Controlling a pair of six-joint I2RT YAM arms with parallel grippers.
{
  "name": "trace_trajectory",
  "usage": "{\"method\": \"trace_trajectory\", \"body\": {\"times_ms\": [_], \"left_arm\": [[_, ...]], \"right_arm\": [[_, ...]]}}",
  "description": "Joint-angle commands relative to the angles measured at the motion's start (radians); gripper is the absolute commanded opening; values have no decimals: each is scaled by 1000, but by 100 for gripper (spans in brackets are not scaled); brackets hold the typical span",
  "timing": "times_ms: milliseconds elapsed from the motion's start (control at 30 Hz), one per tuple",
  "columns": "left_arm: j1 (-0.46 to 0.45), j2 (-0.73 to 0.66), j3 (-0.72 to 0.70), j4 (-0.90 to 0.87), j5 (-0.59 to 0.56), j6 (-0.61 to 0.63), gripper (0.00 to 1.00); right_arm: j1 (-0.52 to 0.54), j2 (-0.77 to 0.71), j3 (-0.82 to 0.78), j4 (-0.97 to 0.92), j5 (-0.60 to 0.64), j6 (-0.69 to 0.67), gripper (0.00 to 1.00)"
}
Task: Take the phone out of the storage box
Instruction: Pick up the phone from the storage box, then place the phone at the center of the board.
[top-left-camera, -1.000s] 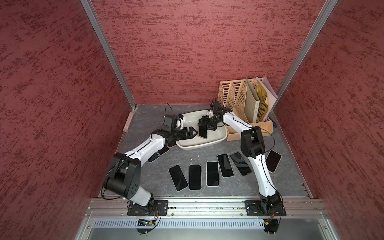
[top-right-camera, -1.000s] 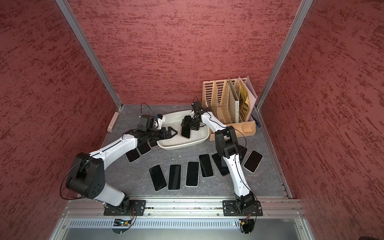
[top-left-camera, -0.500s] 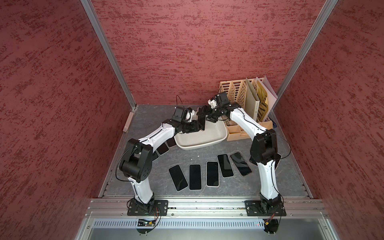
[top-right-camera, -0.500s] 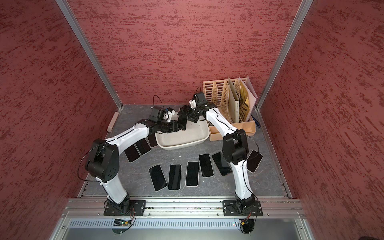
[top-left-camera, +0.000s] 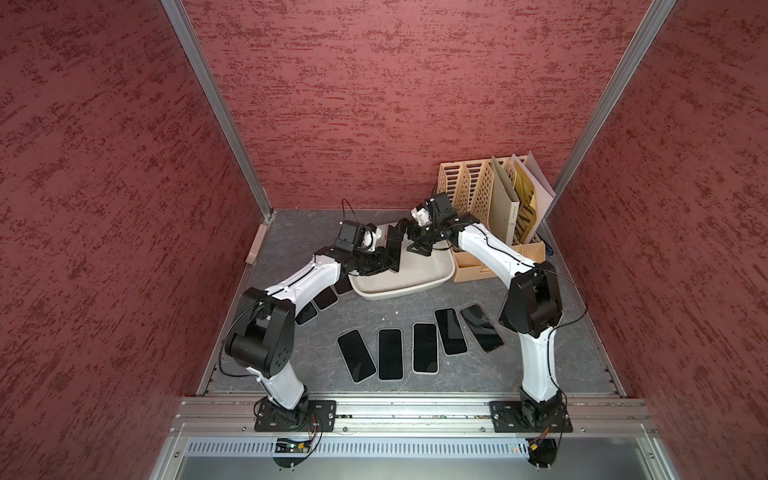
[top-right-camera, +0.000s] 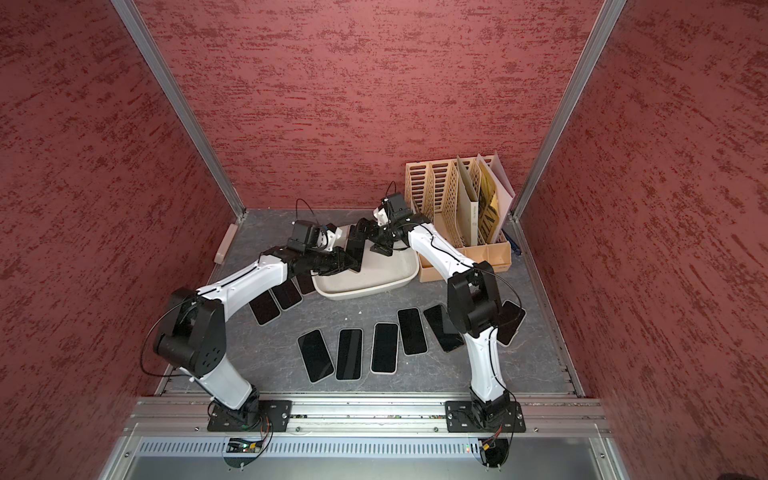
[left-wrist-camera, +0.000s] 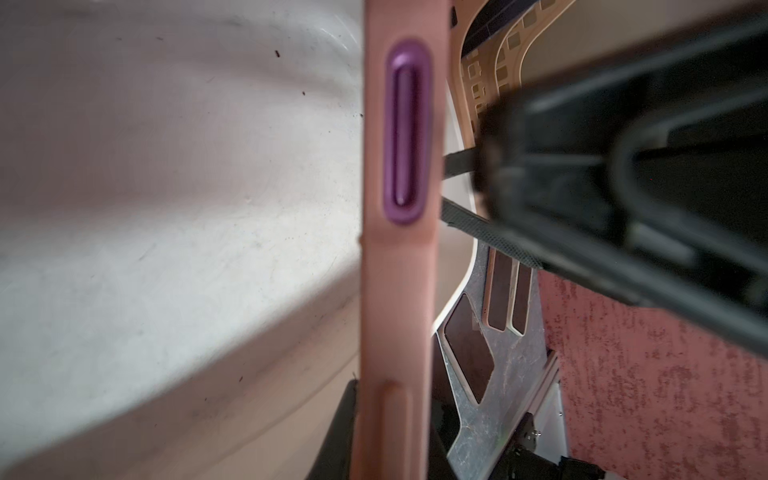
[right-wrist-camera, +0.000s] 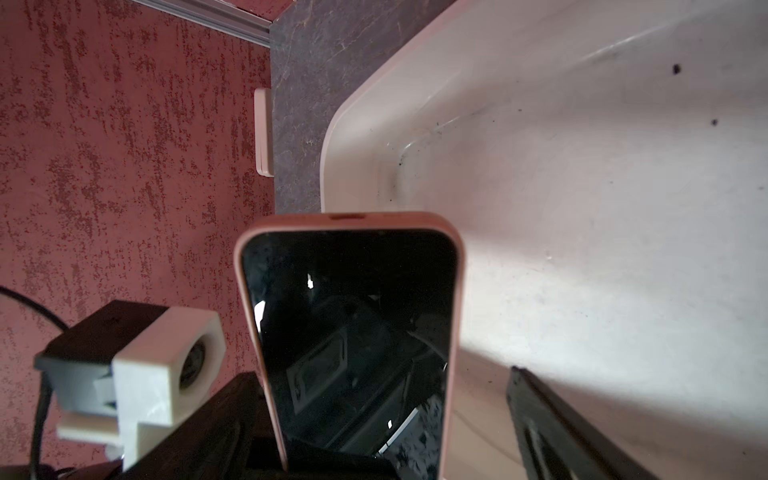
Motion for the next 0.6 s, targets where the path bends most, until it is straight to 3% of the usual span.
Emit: {"method": "trace_trajectory", "body": {"times_ms": [0,133,233,367,567], "left_arm": [[109,-137,-60,91,48,-60,0],[267,-235,-135,57,46,-48,0],[388,-216,-152,49,69,-51,0],[506,-110,-142,113,102,-86,0],[579,123,-22,189,143,-82,0]], "right_arm": [[1,-107,-24,58,55,-3,99],[1,-191,-108,65,74,-29,98],[1,-248,-175,57,65,-45,98],[3,-322,-257,35,56,-67,99],[7,-440,-375,12,64,-118,98]]}}
